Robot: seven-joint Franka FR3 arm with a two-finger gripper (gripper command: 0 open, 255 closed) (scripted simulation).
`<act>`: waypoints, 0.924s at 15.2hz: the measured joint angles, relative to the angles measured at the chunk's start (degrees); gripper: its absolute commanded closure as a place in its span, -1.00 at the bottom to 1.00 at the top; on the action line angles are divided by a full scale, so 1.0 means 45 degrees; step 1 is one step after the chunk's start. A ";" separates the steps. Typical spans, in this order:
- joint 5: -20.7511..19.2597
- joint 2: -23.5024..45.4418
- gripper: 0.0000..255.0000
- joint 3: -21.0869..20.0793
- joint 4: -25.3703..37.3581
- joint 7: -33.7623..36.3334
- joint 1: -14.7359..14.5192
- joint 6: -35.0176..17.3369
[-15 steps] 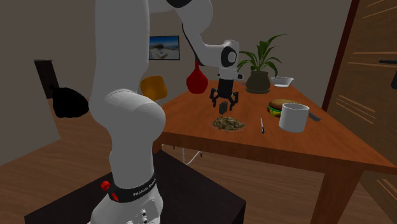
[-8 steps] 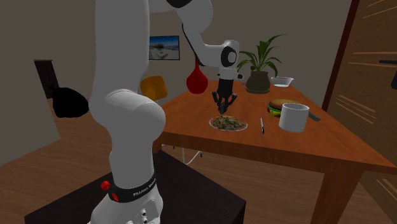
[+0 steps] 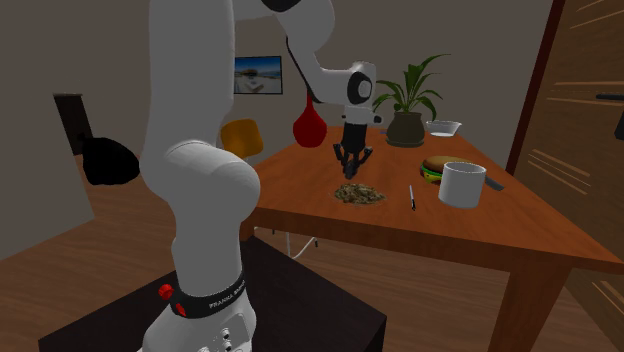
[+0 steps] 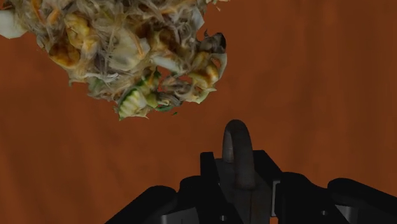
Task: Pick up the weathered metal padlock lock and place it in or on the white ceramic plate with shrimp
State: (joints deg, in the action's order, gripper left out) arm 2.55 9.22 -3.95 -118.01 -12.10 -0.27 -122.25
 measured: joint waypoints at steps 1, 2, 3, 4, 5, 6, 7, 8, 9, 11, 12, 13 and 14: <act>0.0003 -0.0081 1.00 -0.0006 0.0035 0.0016 -0.0006 0.0122; 0.0005 -0.0145 1.00 -0.0005 0.0107 0.0018 -0.0004 0.0260; 0.0007 -0.0217 1.00 0.0003 0.0150 0.0000 0.0009 0.0376; 0.0007 -0.0318 1.00 0.0006 0.0228 0.0003 0.0014 0.0553; 0.0010 -0.0338 1.00 -0.0004 0.0376 0.0017 0.0004 0.0713; 0.0013 -0.0434 1.00 -0.0010 0.0431 0.0037 -0.0002 0.0868; 0.0014 -0.0522 1.00 -0.0007 0.0506 0.0037 0.0004 0.1032; 0.0013 -0.0567 1.00 -0.0009 0.0614 0.0052 0.0001 0.1185; 0.0017 -0.0654 1.00 -0.0002 0.0668 0.0037 0.0012 0.1330; 0.0017 -0.0773 1.00 -0.0004 0.0876 0.0055 0.0011 0.1657; 0.0016 -0.0802 1.00 -0.0005 0.1005 0.0064 0.0010 0.1814; 0.0016 -0.0868 1.00 0.0006 0.1129 0.0045 0.0024 0.2005; 0.0018 -0.0930 1.00 0.0006 0.1215 0.0051 0.0025 0.2153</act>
State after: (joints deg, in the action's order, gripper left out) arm 2.63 5.03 -3.92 -112.54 -11.87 -0.15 -112.57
